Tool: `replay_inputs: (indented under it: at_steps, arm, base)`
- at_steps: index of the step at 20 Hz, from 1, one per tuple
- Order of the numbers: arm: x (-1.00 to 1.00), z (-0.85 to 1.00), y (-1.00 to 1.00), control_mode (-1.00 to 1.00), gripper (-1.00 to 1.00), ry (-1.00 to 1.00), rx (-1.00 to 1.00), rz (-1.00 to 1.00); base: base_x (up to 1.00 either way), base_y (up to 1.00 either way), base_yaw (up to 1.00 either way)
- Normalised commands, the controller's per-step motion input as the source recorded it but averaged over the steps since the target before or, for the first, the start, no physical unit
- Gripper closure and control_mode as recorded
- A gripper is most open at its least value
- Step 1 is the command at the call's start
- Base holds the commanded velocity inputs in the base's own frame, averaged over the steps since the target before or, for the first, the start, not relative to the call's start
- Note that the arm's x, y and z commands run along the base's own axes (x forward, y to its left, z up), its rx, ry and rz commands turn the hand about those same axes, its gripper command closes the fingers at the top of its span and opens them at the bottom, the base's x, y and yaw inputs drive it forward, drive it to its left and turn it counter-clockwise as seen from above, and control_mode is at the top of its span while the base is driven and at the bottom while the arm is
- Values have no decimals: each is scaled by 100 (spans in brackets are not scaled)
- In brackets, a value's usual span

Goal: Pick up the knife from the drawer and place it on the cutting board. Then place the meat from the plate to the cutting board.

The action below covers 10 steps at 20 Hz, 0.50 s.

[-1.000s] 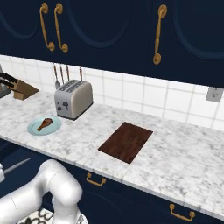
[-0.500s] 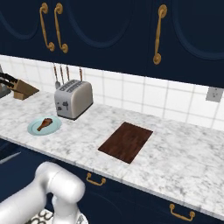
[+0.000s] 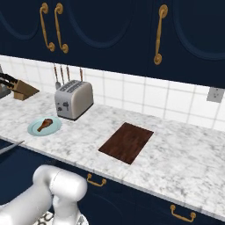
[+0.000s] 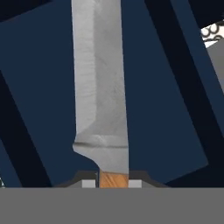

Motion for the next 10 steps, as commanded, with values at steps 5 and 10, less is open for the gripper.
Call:
replay_inputs:
  at_steps: [5,10]
  arm:
    - [31,41,-100,-100,100,-1,12,-7]
    - [43,25,-100,-100,100,0,12,-7]
  base:
    - [0,0,0]
    - [0,0,0]
